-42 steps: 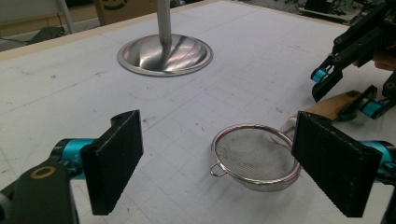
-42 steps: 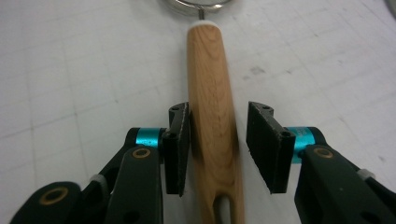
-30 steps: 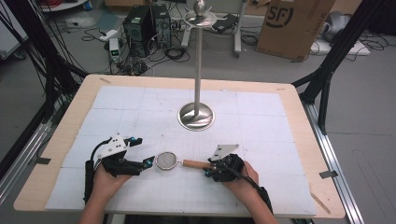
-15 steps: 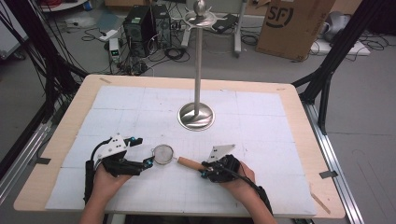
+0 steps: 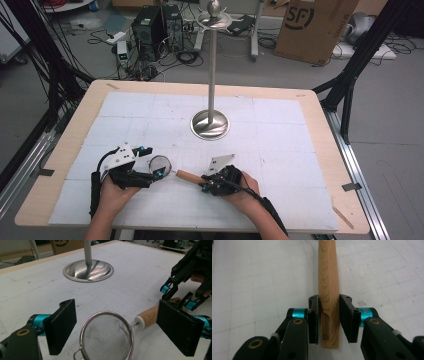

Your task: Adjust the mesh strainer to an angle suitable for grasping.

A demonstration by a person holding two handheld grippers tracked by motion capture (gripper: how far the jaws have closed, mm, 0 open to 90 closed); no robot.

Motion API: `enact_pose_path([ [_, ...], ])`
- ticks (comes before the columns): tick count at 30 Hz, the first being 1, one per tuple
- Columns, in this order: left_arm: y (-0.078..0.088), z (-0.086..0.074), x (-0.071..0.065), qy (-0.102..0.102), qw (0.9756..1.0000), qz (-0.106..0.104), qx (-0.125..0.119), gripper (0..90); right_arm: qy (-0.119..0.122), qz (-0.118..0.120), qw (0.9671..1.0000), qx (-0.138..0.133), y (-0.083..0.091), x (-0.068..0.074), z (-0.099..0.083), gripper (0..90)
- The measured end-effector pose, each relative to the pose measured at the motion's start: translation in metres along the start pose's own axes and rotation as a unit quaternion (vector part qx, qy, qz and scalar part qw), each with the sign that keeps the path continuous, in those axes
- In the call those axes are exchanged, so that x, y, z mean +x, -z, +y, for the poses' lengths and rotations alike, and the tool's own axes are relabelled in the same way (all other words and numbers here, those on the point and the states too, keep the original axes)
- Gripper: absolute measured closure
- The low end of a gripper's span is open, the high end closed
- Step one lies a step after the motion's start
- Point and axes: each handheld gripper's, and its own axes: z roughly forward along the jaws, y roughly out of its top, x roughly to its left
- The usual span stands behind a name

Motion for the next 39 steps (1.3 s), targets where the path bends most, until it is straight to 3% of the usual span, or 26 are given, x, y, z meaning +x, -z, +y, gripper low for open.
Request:
enact_pose_path([
  [6,0.0,0.0,0.0,-0.001,1.0,-0.001,0.002,17.1,-0.001,-0.002,1.0,-0.004,-0.003,0.0,0.003,67.7],
  [15,0.0,0.0,0.0,-0.001,1.0,-0.001,0.001,17.1,-0.028,-0.046,0.9986,0.0,0.0,-0.012,-0.002,59.5],
  [29,0.0,0.0,0.0,0.001,1.0,-0.002,-0.001,17.1,-0.085,-0.106,0.9906,-0.016,0.001,-0.039,-0.009,59.2],
  [39,0.0,0.0,0.0,0.003,1.0,-0.001,0.0,17.1,-0.09,-0.138,0.9864,-0.009,-0.005,-0.05,0.0,58.7],
])
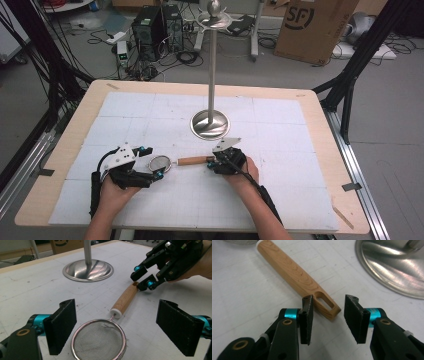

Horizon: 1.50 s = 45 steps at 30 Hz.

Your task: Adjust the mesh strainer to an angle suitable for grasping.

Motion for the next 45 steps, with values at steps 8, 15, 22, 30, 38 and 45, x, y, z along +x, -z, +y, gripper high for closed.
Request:
enact_pose_path([
  [8,0.001,0.0,0.001,-0.001,1.0,0.0,0.002,17.1,-0.02,-0.019,0.9996,0.002,-0.004,-0.005,0.001,51.8],
  [15,0.001,0.0,0.001,0.001,1.0,0.001,0.0,17.1,-0.028,-0.006,0.9996,-0.004,0.01,-0.007,-0.001,45.5],
  [22,0.001,0.0,0.001,-0.002,1.0,0.002,0.007,17.1,-0.04,0.011,0.9986,-0.033,0.039,-0.011,-0.01,42.2],
  [30,0.0,-0.001,0.0,-0.003,1.0,0.003,0.009,17.1,-0.054,0.004,0.9972,-0.052,0.071,-0.015,-0.024,39.9],
  [38,-0.001,-0.001,-0.001,-0.003,1.0,0.001,0.009,17.1,-0.061,0.0,0.9957,-0.071,0.09,-0.018,-0.041,39.1],
  [45,-0.002,-0.001,-0.002,-0.004,0.9999,0.001,0.01,17.1,-0.067,-0.007,0.9942,-0.083,0.099,-0.021,-0.052,37.1],
])
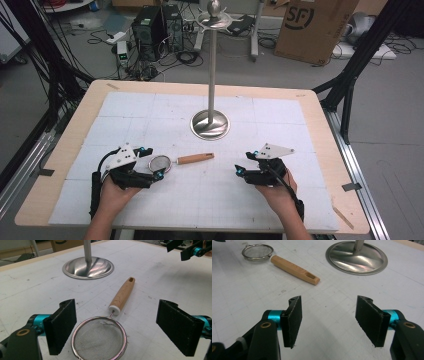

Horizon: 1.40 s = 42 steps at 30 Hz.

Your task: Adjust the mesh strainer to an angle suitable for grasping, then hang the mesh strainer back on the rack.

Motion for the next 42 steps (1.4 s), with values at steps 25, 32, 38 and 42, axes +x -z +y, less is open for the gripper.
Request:
enact_pose_path([
  [25,-0.005,-0.001,-0.004,-0.003,0.9998,-0.013,0.013,17.0,-0.014,-0.009,0.9998,-0.014,0.007,-0.013,-0.006,30.3],
  [32,-0.004,0.0,-0.003,-0.002,0.9999,-0.012,0.009,17.0,-0.012,-0.01,0.9998,-0.012,0.007,-0.013,-0.007,29.9],
  [38,-0.005,0.0,-0.002,0.001,0.9999,-0.011,0.008,17.1,-0.016,-0.011,0.9998,-0.007,0.006,-0.013,-0.008,29.8],
  [42,-0.005,0.0,-0.004,-0.002,0.9999,-0.01,0.011,17.1,-0.015,-0.01,0.9998,-0.004,0.005,-0.012,-0.01,29.7],
])
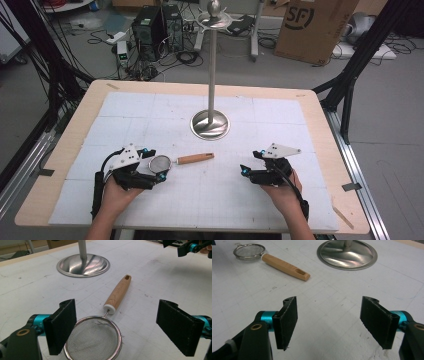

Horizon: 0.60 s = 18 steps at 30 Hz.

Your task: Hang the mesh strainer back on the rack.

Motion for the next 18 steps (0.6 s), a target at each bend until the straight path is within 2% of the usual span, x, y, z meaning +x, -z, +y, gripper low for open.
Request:
enact_pose_path([
  [11,-0.005,0.004,-0.003,0.003,1.0,0.0,0.005,16.9,0.002,0.003,1.0,-0.004,0.001,0.001,0.0,29.8],
  [18,-0.015,0.01,-0.003,0.004,0.9997,-0.005,0.022,17.3,-0.002,0.004,1.0,-0.005,0.002,0.0,-0.001,29.8],
])
